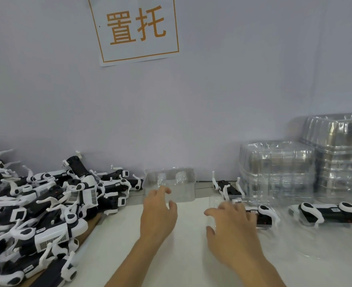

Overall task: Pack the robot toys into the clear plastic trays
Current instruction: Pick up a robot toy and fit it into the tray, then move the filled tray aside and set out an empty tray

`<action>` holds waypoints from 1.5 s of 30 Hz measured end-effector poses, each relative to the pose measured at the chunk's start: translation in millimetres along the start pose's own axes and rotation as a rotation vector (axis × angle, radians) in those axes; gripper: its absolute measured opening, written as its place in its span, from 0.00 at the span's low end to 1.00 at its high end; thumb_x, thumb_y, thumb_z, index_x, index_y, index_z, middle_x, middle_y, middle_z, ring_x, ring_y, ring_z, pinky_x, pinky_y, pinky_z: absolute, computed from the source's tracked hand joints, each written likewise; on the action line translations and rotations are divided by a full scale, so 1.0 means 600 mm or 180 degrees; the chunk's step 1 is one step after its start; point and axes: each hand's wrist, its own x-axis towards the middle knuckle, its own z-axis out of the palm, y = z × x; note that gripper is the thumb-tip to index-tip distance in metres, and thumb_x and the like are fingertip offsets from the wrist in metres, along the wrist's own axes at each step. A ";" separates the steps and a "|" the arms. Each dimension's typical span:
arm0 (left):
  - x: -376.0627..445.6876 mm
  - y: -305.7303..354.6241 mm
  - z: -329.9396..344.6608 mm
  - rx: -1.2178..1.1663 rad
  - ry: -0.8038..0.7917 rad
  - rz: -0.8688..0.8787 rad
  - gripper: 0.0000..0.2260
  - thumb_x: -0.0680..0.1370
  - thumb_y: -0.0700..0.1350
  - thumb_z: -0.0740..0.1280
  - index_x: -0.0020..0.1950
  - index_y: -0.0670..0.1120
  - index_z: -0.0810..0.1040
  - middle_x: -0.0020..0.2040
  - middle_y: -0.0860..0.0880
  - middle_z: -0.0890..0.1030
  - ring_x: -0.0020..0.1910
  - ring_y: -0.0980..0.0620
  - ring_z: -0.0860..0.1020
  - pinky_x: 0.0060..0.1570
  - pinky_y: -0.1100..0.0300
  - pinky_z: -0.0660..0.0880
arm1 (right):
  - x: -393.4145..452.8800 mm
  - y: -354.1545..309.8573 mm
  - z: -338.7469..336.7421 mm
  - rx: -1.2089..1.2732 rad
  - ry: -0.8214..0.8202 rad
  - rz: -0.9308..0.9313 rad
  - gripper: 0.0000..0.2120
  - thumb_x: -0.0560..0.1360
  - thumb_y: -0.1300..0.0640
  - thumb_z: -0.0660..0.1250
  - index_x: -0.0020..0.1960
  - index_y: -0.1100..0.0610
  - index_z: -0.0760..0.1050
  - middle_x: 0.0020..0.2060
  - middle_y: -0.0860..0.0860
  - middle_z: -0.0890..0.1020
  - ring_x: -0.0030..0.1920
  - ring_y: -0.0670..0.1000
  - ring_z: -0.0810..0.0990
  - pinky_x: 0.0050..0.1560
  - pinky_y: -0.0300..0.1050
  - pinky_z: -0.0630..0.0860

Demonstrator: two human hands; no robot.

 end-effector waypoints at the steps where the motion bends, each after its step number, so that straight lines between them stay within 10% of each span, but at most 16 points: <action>1: 0.018 -0.007 0.004 0.0272 0.0001 0.0151 0.13 0.79 0.42 0.63 0.62 0.50 0.72 0.60 0.51 0.73 0.61 0.49 0.69 0.54 0.56 0.69 | 0.000 -0.009 0.004 0.0089 0.0059 -0.0184 0.20 0.79 0.47 0.58 0.71 0.40 0.66 0.66 0.43 0.66 0.69 0.50 0.60 0.66 0.50 0.56; 5: 0.092 -0.018 0.010 0.1253 -0.0224 0.0592 0.18 0.80 0.43 0.61 0.70 0.46 0.68 0.66 0.48 0.72 0.67 0.46 0.68 0.66 0.54 0.65 | 0.000 -0.056 0.038 0.1192 -0.0203 -0.0894 0.22 0.81 0.52 0.56 0.74 0.40 0.62 0.71 0.42 0.61 0.73 0.44 0.57 0.72 0.41 0.58; 11: 0.141 -0.029 0.021 0.1829 -0.1245 0.0527 0.19 0.82 0.46 0.60 0.73 0.48 0.67 0.71 0.48 0.72 0.71 0.47 0.69 0.68 0.49 0.66 | -0.002 -0.064 0.084 0.1461 -0.0832 -0.0311 0.26 0.83 0.48 0.54 0.77 0.34 0.50 0.81 0.48 0.44 0.80 0.54 0.41 0.77 0.49 0.47; 19: 0.143 -0.021 0.027 0.1991 -0.1205 0.0632 0.05 0.78 0.49 0.67 0.53 0.53 0.78 0.57 0.52 0.80 0.62 0.50 0.74 0.59 0.53 0.62 | 0.007 -0.048 0.054 0.1992 -0.0251 0.0492 0.24 0.82 0.52 0.55 0.76 0.41 0.60 0.80 0.54 0.51 0.79 0.50 0.47 0.76 0.46 0.53; 31: 0.113 0.038 -0.032 -0.0158 -0.0422 0.0032 0.14 0.74 0.33 0.70 0.32 0.48 0.74 0.31 0.52 0.81 0.30 0.54 0.80 0.36 0.60 0.76 | 0.020 0.031 0.021 0.1790 0.0175 0.1695 0.26 0.79 0.54 0.59 0.76 0.48 0.62 0.77 0.61 0.56 0.73 0.64 0.61 0.71 0.57 0.63; 35: 0.074 0.082 -0.046 -0.1227 -0.0224 -0.0205 0.10 0.76 0.33 0.70 0.37 0.43 0.75 0.34 0.48 0.85 0.33 0.51 0.83 0.35 0.65 0.75 | 0.018 0.037 0.004 0.3206 0.0633 0.1391 0.17 0.79 0.56 0.63 0.67 0.48 0.74 0.59 0.48 0.78 0.56 0.48 0.78 0.53 0.47 0.74; 41: -0.001 0.108 -0.052 -0.2251 -0.0298 -0.0369 0.10 0.76 0.33 0.70 0.37 0.41 0.75 0.36 0.46 0.85 0.33 0.50 0.83 0.36 0.58 0.78 | 0.014 -0.013 -0.004 0.3737 0.0426 0.0321 0.13 0.76 0.50 0.70 0.58 0.39 0.74 0.49 0.38 0.83 0.49 0.35 0.80 0.45 0.31 0.75; 45: -0.035 0.095 -0.041 -0.2675 -0.0235 -0.0592 0.06 0.76 0.32 0.70 0.43 0.32 0.74 0.38 0.42 0.85 0.37 0.44 0.85 0.37 0.58 0.80 | 0.007 -0.025 0.013 0.3625 0.0305 0.0137 0.12 0.75 0.55 0.73 0.56 0.42 0.77 0.47 0.40 0.85 0.46 0.42 0.84 0.47 0.41 0.79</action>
